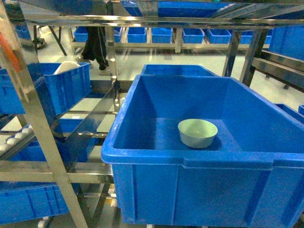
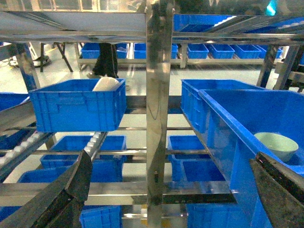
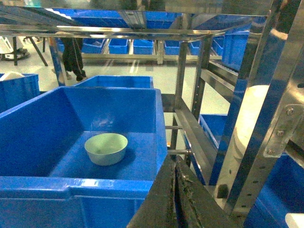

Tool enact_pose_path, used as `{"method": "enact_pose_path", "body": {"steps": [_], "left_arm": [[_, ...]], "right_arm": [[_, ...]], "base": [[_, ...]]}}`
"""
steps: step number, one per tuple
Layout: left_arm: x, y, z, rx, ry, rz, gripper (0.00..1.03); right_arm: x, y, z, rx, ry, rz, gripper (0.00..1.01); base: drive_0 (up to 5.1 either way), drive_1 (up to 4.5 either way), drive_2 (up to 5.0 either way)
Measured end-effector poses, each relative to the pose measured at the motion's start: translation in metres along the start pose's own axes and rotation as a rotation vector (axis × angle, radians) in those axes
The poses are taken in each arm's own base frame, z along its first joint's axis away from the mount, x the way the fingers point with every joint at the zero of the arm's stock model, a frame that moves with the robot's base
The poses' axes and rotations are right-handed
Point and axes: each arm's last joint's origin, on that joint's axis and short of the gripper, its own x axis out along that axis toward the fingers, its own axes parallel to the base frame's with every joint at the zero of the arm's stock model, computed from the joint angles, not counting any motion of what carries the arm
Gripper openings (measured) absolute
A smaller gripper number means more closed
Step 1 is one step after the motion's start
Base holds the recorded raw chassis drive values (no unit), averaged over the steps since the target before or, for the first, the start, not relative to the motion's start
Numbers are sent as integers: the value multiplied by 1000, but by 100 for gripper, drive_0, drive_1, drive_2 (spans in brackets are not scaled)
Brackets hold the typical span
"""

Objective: Place green bowl on second shelf with right arm

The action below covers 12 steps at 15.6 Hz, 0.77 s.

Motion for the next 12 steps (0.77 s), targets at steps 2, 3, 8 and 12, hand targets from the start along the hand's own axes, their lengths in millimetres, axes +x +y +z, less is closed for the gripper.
{"method": "enact_pose_path", "body": {"steps": [2,3,8,12], "left_arm": [[0,0,0,0,0,0,98],[0,0,0,0,0,0,98],[0,0,0,0,0,0,98],[0,0,0,0,0,0,98]], "right_arm": [[-3,0,1,0,-3,0,2],[-6,0,2,0,-6,0,2],[-17,0,4,0,-15,0,2],[-24,0,4,0,-15,0,2]], "base": [[0,0,0],[0,0,0],[0,0,0],[0,0,0]]}}
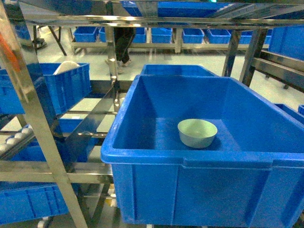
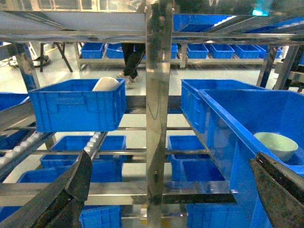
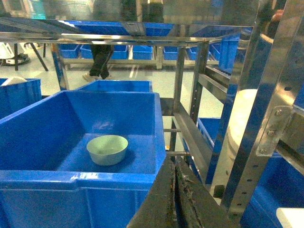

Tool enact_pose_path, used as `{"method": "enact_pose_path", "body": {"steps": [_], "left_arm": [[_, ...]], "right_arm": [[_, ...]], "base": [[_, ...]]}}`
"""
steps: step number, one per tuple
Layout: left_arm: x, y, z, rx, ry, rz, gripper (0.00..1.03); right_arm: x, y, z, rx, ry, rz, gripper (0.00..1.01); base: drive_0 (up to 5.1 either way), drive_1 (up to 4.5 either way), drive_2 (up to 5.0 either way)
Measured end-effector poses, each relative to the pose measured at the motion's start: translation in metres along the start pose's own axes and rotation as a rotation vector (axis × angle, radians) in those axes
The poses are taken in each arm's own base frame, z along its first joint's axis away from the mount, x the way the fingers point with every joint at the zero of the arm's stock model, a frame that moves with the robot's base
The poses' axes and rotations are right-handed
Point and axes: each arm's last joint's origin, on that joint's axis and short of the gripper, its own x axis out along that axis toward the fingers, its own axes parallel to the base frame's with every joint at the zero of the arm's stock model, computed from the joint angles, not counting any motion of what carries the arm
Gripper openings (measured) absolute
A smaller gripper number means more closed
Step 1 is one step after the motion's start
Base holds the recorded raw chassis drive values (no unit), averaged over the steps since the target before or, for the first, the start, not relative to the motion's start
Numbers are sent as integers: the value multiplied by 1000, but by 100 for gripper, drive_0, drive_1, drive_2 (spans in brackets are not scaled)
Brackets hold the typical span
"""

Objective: Place green bowl on second shelf with right arm

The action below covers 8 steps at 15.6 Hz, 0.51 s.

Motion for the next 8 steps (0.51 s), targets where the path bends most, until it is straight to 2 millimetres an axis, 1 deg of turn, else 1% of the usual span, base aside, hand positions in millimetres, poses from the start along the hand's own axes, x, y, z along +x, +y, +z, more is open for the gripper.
{"method": "enact_pose_path", "body": {"steps": [3,4,5,6,8], "left_arm": [[0,0,0,0,0,0,98],[0,0,0,0,0,0,98],[0,0,0,0,0,1,98],[0,0,0,0,0,-1,98],[0,0,0,0,0,0,98]], "right_arm": [[-4,0,0,3,-1,0,5],[-5,0,-1,2,7,0,2],[-13,0,-7,0,53,2,2],[-16,0,-2,1,-9,3,2],[-16,0,-4,0,17,0,2]], "base": [[0,0,0],[0,0,0],[0,0,0],[0,0,0],[0,0,0]]}}
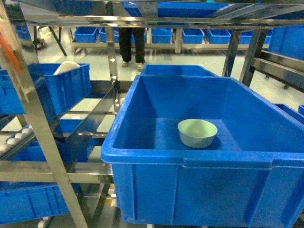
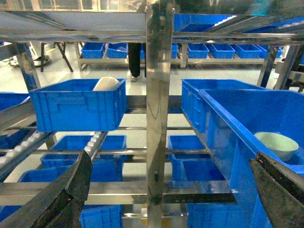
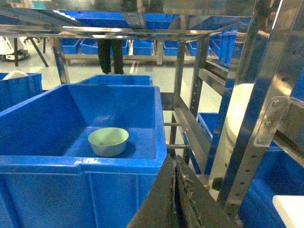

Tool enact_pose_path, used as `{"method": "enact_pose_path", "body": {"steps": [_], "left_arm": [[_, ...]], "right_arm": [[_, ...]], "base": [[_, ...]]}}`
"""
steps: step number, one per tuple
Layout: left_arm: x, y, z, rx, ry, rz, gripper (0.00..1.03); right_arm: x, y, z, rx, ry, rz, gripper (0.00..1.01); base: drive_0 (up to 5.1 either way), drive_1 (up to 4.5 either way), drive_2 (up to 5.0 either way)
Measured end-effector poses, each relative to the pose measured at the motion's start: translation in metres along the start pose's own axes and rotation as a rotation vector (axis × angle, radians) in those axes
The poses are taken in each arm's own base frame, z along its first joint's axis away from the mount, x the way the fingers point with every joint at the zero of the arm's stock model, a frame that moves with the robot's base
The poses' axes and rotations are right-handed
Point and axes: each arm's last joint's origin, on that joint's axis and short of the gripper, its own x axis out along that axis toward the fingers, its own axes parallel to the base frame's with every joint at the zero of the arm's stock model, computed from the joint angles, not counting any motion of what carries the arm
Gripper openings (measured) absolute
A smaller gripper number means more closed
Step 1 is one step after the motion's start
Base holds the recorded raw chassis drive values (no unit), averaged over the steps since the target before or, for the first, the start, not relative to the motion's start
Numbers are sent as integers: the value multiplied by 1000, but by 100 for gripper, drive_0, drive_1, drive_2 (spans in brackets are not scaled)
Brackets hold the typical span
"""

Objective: Place green bowl on second shelf with right arm

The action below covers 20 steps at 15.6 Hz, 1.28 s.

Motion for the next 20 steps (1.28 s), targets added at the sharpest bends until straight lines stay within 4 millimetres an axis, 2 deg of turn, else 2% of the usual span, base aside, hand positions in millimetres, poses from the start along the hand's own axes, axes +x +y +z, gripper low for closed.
{"method": "enact_pose_path", "body": {"steps": [1,2,5,6,11,12,20], "left_arm": [[0,0,0,0,0,0,98],[0,0,0,0,0,0,98],[0,0,0,0,0,0,98],[0,0,0,0,0,0,98],[0,0,0,0,0,0,98],[0,0,0,0,0,0,98],[0,0,0,0,0,0,98]], "right_arm": [[0,0,1,0,-11,0,2],[0,0,1,0,-6,0,11],[0,0,1,0,-7,0,38],[0,0,1,0,-7,0,53],[0,0,1,0,-7,0,100],[0,0,1,0,-7,0,97],[0,0,1,0,-7,0,98]], "base": [[0,0,0],[0,0,0],[0,0,0],[0,0,0],[0,0,0],[0,0,0],[0,0,0]]}}
